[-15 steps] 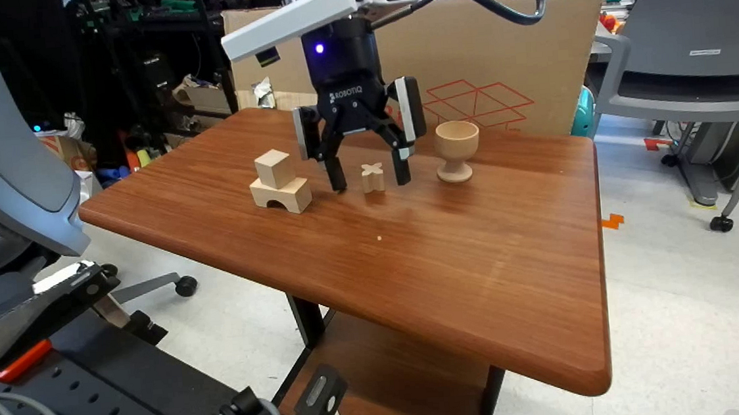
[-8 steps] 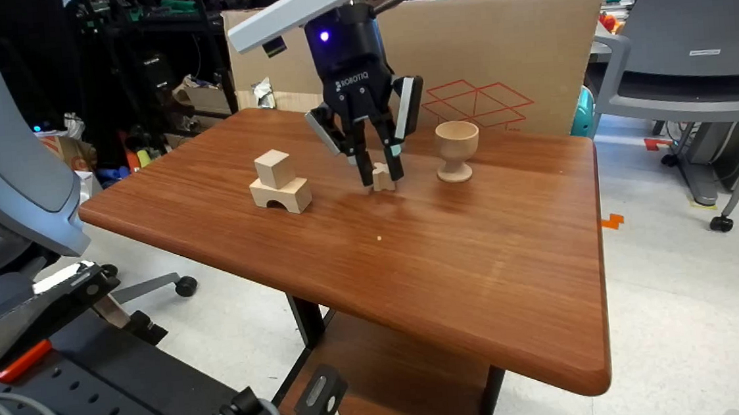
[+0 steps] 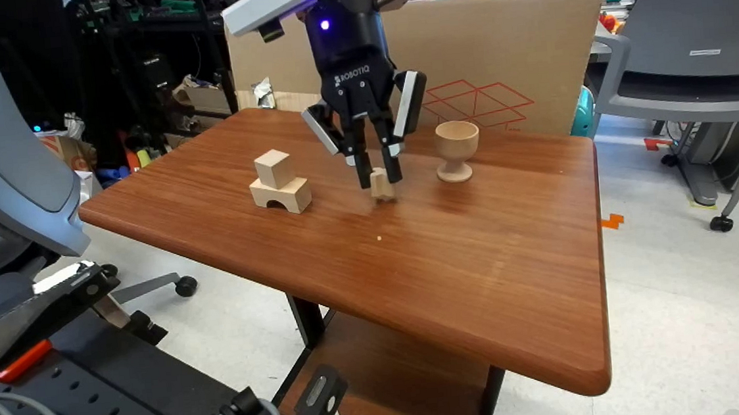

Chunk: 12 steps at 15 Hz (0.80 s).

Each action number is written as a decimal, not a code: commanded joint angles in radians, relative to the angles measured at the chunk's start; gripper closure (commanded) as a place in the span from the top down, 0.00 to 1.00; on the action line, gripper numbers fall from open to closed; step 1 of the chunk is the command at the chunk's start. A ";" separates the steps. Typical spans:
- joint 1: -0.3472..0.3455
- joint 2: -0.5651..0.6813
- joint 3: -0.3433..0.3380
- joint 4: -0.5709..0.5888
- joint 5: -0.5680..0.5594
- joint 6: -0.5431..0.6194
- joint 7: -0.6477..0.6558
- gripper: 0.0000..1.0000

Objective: Pick up the star object shaped and put it on top of the other objects

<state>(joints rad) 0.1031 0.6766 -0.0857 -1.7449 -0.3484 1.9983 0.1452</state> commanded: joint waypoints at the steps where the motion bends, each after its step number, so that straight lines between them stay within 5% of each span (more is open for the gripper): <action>1: -0.023 -0.101 0.034 -0.039 0.079 -0.153 -0.057 0.08; 7: -0.056 -0.171 0.061 -0.018 0.277 -0.296 -0.022 0.08; 12: -0.042 -0.158 0.062 -0.015 0.338 -0.255 0.042 0.08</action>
<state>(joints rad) 0.0636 0.5185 -0.0415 -1.7532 -0.0426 1.7267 0.1405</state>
